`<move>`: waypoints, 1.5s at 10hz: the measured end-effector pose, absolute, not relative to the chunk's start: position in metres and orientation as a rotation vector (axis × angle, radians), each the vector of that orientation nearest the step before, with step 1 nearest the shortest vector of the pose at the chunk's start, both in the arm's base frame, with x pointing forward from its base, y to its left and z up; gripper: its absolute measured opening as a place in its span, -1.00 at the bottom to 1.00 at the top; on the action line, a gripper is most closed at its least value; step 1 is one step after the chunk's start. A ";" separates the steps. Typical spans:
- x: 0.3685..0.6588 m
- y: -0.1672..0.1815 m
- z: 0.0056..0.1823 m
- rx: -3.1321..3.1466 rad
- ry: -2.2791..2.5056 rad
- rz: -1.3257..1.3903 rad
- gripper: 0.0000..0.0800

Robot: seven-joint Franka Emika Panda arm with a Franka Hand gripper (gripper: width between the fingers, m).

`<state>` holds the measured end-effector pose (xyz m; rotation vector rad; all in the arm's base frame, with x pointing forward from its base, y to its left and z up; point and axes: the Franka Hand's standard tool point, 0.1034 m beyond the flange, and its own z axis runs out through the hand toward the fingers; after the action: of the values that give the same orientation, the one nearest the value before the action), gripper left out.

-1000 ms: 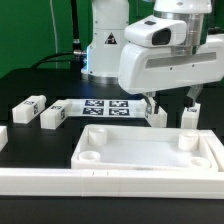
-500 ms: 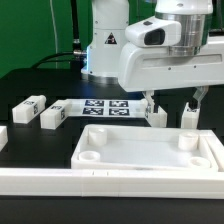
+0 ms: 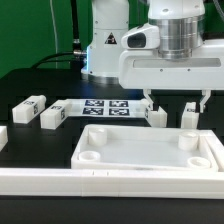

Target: Assemble desk

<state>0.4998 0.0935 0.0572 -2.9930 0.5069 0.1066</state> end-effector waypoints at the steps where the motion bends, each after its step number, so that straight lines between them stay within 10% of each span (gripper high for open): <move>1: 0.500 0.094 0.057 -2.996 0.487 0.107 0.62; 15: 0.476 0.112 0.048 -2.747 0.225 1.115 0.62</move>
Offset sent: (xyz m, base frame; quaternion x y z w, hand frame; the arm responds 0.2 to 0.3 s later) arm -0.0054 0.0330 -0.0063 0.0492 -0.1298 0.0702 0.9878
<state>0.4756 0.1121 0.0484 -2.7473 0.2250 1.1147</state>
